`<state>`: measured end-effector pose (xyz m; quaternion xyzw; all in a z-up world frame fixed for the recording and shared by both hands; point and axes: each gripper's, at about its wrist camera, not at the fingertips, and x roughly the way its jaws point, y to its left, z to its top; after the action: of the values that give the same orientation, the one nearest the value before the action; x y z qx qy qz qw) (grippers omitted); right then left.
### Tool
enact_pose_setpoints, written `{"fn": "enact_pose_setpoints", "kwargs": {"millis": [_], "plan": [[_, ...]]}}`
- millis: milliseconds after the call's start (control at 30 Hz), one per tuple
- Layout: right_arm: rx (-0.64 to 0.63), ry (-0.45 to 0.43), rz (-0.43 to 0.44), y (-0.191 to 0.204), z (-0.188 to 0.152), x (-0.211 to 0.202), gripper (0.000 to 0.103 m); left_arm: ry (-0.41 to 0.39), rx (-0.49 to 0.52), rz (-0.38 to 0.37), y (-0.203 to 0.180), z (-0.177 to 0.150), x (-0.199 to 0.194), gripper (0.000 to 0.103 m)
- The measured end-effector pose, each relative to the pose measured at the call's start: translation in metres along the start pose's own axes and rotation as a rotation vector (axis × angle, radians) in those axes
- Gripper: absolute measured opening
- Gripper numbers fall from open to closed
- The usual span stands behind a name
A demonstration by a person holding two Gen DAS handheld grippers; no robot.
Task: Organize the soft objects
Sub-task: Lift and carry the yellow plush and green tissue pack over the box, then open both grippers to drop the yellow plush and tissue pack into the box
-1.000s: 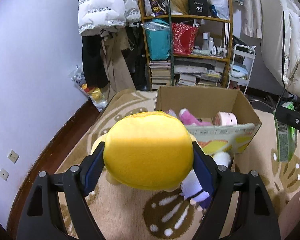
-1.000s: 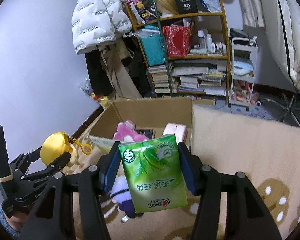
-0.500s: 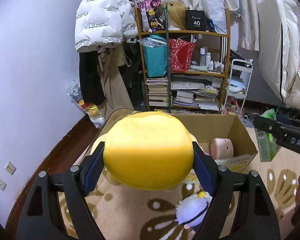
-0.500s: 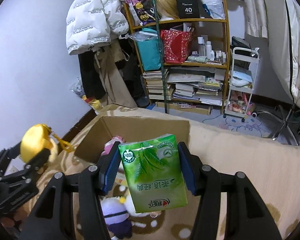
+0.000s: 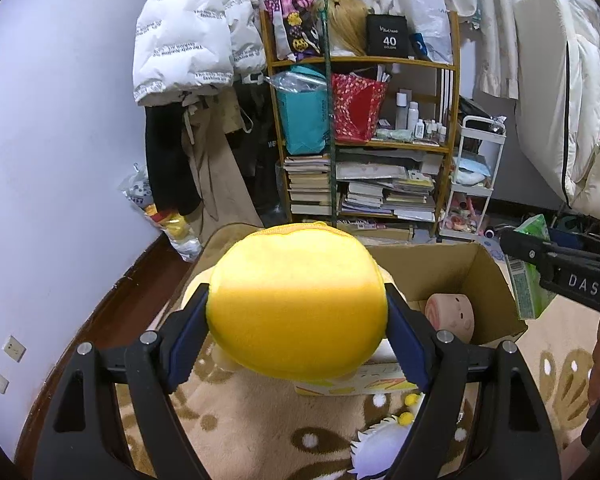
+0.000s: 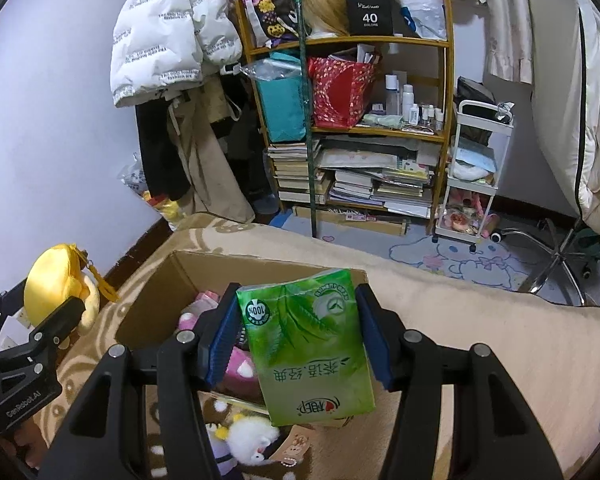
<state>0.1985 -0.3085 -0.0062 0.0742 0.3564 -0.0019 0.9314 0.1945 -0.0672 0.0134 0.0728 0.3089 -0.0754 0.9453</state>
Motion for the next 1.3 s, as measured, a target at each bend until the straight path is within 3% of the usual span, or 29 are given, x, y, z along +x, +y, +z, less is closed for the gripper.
{"fn": "enact_pose_setpoints", "kwargs": {"millis": [533, 700, 1067, 1167, 1300], "plan": [[0.009, 0.079, -0.011, -0.007, -0.02, 0.027, 0.06, 0.117, 0.039, -0.057, -0.018, -0.007, 0.043, 0.081], [0.024, 0.089, 0.004, -0.01, -0.02, 0.029, 0.06, 0.138, -0.005, -0.074, -0.018, -0.006, 0.049, 0.083], [0.01, 0.1, 0.004, -0.012, -0.021, 0.029, 0.06, 0.187, -0.058, -0.019, -0.01, -0.013, 0.056, 0.086], [0.033, 0.11, 0.011, -0.015, -0.022, 0.027, 0.06, 0.191, -0.067, -0.022, -0.007, -0.012, 0.054, 0.091], [0.032, 0.096, 0.001, -0.015, -0.023, 0.019, 0.075, 0.16, -0.057, -0.016, -0.006, -0.008, 0.044, 0.096]]}}
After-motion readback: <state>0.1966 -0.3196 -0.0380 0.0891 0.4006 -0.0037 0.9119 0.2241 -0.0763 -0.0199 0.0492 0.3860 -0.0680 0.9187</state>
